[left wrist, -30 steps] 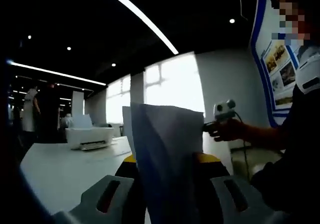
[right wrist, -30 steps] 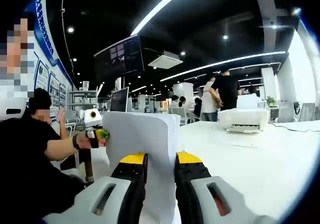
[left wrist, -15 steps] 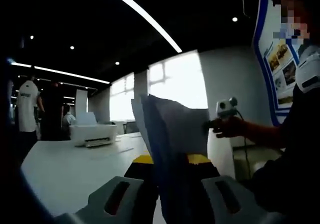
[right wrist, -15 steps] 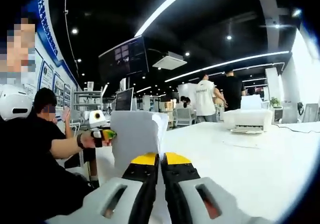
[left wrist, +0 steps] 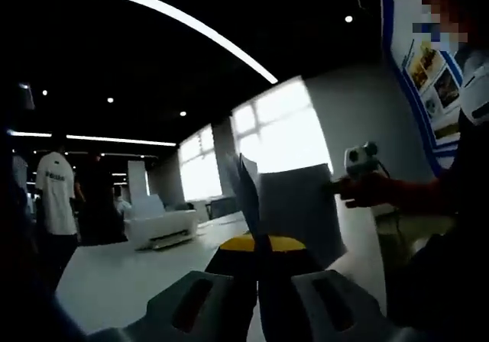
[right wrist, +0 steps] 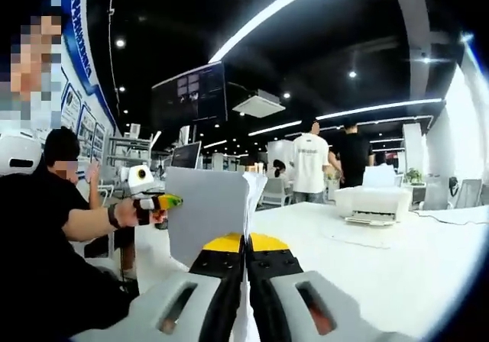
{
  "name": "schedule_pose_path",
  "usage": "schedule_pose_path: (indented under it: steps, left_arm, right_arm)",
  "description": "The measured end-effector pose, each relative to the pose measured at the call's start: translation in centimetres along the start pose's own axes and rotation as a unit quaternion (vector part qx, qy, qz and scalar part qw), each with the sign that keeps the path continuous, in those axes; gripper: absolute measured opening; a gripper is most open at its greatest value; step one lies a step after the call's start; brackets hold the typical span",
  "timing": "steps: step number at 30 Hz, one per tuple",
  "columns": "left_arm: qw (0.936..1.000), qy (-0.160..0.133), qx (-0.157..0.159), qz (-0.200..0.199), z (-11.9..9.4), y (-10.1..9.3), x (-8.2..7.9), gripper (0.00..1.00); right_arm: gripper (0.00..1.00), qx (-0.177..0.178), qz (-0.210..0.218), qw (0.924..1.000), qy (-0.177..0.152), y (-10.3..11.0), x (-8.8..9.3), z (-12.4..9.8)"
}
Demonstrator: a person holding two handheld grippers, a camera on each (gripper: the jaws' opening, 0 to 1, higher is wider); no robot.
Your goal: Organize the stack of printing papers by aligning and flattening the scattered papers on the table
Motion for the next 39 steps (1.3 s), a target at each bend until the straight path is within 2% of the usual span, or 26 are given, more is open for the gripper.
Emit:
schedule_pose_path:
  steps: [3,5,8,13,19,26,28,31,36,39]
  left_arm:
    - [0.9997,0.010,-0.004,-0.021,0.3,0.3,1.2,0.11]
    - [0.9985,0.035,-0.013,-0.040,0.4,-0.3,2.4,0.20]
    - [0.9987,0.045,-0.010,-0.020,0.4,-0.6,3.2,0.20]
    - [0.9987,0.046,-0.006,-0.022,0.4,-0.8,2.4,0.20]
    - [0.9990,0.044,-0.002,-0.011,0.6,-0.4,2.0,0.17]
    - [0.9982,0.036,-0.001,-0.047,0.1,0.3,2.9,0.10]
    - [0.9976,0.036,0.015,-0.057,0.1,0.0,2.8,0.06]
    - [0.9984,0.042,0.005,-0.038,0.2,0.2,2.4,0.06]
    - [0.9993,0.026,0.003,-0.026,0.2,0.8,1.1,0.06]
    - [0.9990,0.030,0.006,-0.032,0.3,1.1,1.9,0.07]
  right_arm:
    - [0.00,0.007,-0.019,0.9997,0.015,0.0,0.9,0.3]
    - [0.00,0.006,-0.018,0.9984,0.054,0.0,2.7,0.4]
    - [0.01,0.005,-0.014,0.9983,0.055,-0.1,3.2,0.3]
    - [0.03,0.001,0.000,0.9987,0.050,-0.1,2.7,0.2]
    - [0.00,0.005,-0.023,0.9983,0.053,0.4,2.2,0.5]
    - [0.00,0.000,-0.008,0.9990,0.045,0.2,2.5,0.3]
    - [0.00,-0.005,-0.003,0.9989,0.046,0.4,2.3,0.3]
    - [0.00,0.005,-0.027,0.9982,0.053,0.5,1.7,0.4]
    - [0.00,0.006,-0.033,0.9988,0.036,0.7,0.5,0.1]
    - [0.00,0.007,-0.029,0.9987,0.042,0.5,1.1,0.2]
Point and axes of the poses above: the point that each gripper's makers call its tool centre point, and the gripper's own axes: z roughly forward along the fingers, y roughly to its left, x roughly out of its underside, the point moved 5 cm from there along -z, roughly backward along the fingers, and after that the axes turned 9 degrees about y, right-handed, at the moved point
